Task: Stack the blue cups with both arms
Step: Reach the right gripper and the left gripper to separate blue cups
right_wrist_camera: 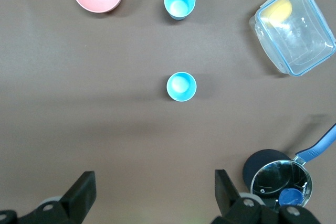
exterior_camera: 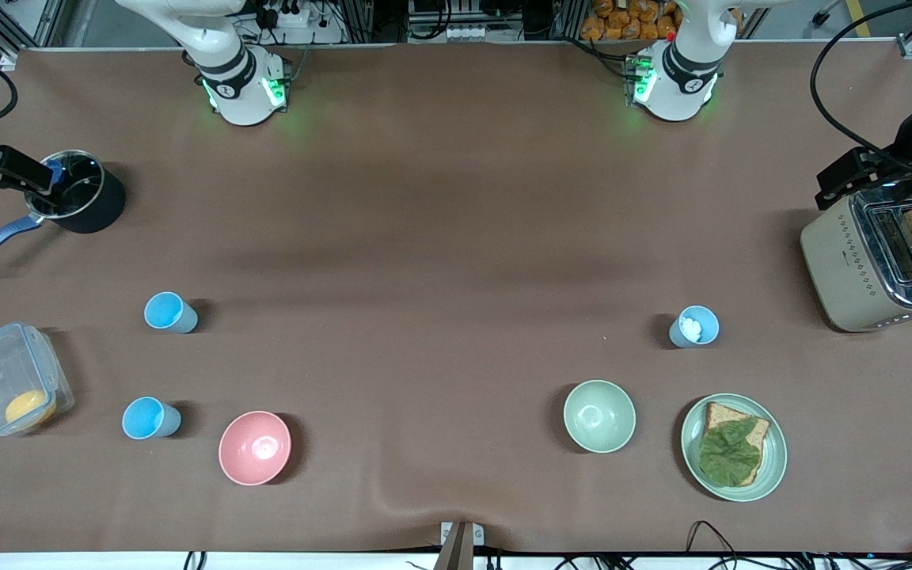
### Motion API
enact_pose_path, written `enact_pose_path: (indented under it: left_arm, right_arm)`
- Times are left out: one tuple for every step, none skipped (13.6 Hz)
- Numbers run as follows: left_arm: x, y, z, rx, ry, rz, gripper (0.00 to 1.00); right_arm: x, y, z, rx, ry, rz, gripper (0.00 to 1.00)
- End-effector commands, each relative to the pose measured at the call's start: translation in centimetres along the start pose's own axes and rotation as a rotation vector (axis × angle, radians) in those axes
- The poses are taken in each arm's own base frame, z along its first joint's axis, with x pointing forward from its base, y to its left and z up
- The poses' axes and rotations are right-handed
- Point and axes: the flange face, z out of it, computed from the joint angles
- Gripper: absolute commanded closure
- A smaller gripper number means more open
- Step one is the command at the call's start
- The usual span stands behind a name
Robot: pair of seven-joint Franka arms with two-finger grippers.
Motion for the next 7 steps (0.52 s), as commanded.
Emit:
enact_pose_path:
  left_arm:
    - [-0.5,-0.2,-0.7,0.016,-0.003,0.018,0.00]
    - [-0.2,-1.0,-0.3,0.016,-0.011,0.002,0.00]
    - [0.1,-2.0,0.1,0.009,-0.019,-0.017,0.00]
    - [0.4,-1.7,0.7,0.004,-0.031,-0.011,0.00]
    - [1.1,-1.0,2.0,0.004,-0.053,0.004,0.00]
    - [1.7,0.4,3.2,0.008,-0.060,0.024,0.00]
    - [2.9,0.8,5.5,0.018,-0.075,0.031,0.00]
  right_arm:
    - [0.1,-0.2,-0.1,-0.017,-0.002,-0.010,0.00]
    - [0.2,-0.2,0.0,-0.017,-0.002,-0.009,0.00]
    - [0.6,-0.2,0.4,-0.019,-0.005,-0.002,0.00]
    - [1.1,0.0,0.8,-0.018,0.001,0.004,0.00]
    - [1.6,0.2,1.0,-0.017,0.017,0.006,0.00]
    - [2.3,0.3,2.0,-0.012,0.008,0.009,0.00]
    - [3.2,0.5,3.2,-0.013,-0.001,0.011,0.00]
